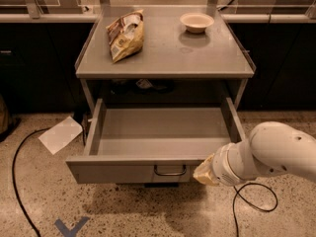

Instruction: Close top drawer

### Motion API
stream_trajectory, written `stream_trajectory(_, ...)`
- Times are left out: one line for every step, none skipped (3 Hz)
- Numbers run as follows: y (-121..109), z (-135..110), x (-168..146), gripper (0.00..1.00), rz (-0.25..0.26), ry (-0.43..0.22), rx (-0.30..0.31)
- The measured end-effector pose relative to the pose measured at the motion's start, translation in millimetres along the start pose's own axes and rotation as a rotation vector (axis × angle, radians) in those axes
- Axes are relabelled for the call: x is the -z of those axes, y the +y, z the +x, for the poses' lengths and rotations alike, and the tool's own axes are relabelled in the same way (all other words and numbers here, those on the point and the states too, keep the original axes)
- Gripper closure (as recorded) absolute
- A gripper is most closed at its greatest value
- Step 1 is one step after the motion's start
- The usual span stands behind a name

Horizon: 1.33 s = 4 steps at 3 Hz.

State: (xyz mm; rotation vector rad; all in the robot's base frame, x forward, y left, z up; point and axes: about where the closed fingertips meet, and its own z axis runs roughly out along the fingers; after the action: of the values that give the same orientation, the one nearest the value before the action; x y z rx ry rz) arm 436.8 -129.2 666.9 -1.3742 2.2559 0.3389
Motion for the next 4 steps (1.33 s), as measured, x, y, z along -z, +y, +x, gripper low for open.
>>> stream_trajectory(-8, -9, -6, 1.00, 0.010, -0.026, -0.020)
stream_trajectory(-22, -25, -12, 1.00, 0.031, -0.047, -0.017)
stream_trajectory(-43, -40, -5, 1.00, 0.074, -0.074, -0.013)
stream_trajectory(-43, -40, -5, 1.00, 0.074, -0.074, -0.013)
